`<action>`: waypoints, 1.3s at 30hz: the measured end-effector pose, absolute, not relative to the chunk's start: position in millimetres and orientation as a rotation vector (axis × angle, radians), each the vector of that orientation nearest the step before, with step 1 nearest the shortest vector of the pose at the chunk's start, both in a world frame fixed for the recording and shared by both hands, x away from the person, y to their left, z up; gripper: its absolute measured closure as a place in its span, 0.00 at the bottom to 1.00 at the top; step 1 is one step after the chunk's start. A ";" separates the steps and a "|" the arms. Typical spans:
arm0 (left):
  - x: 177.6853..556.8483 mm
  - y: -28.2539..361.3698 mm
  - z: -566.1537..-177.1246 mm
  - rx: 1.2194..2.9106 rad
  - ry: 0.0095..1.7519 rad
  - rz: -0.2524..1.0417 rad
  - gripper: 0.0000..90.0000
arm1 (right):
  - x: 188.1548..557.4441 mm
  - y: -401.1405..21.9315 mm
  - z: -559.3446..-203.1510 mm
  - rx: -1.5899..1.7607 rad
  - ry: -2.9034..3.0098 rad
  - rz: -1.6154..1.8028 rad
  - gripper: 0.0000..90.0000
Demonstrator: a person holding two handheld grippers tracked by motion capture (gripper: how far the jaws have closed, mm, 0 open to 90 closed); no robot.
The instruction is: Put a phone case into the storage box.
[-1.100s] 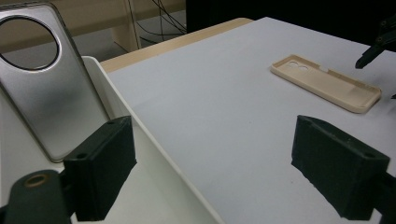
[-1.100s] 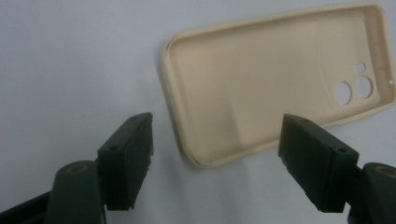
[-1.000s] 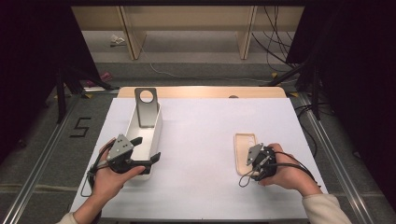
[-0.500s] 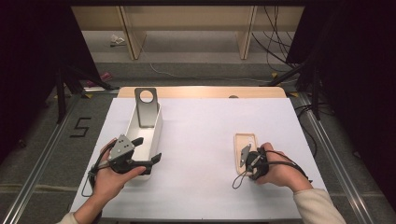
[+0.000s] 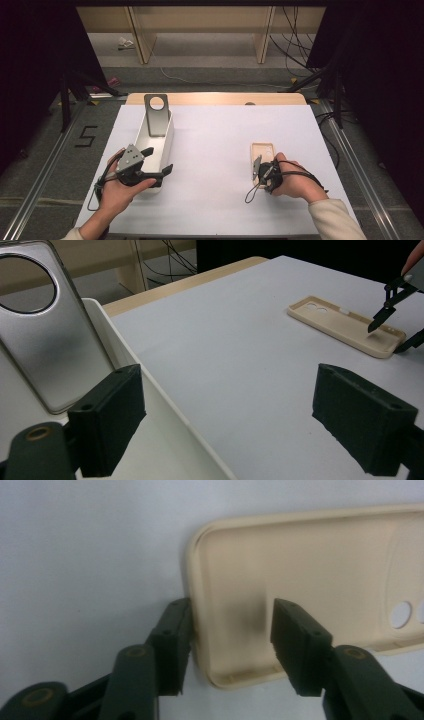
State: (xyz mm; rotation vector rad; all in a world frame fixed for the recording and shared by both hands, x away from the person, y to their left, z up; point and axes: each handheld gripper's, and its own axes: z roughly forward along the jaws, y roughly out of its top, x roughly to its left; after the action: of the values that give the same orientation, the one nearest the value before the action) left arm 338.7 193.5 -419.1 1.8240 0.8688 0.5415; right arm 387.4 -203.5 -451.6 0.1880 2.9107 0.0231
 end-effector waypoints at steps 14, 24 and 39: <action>338.6 192.9 -419.4 1.832 0.859 0.538 0.15 | 383.5 -202.5 -452.2 0.143 2.966 0.026 0.84; 338.5 192.7 -419.7 1.834 0.860 0.535 0.15 | 381.1 -200.8 -452.0 0.102 2.974 0.006 0.94; 338.4 192.7 -420.0 1.835 0.858 0.531 0.15 | 381.6 -206.1 -451.1 0.119 2.987 0.063 0.97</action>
State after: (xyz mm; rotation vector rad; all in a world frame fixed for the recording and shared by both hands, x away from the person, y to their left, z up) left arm 338.4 192.7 -420.0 1.8351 0.8575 0.5308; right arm 381.6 -206.1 -451.1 0.1195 2.9869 0.0628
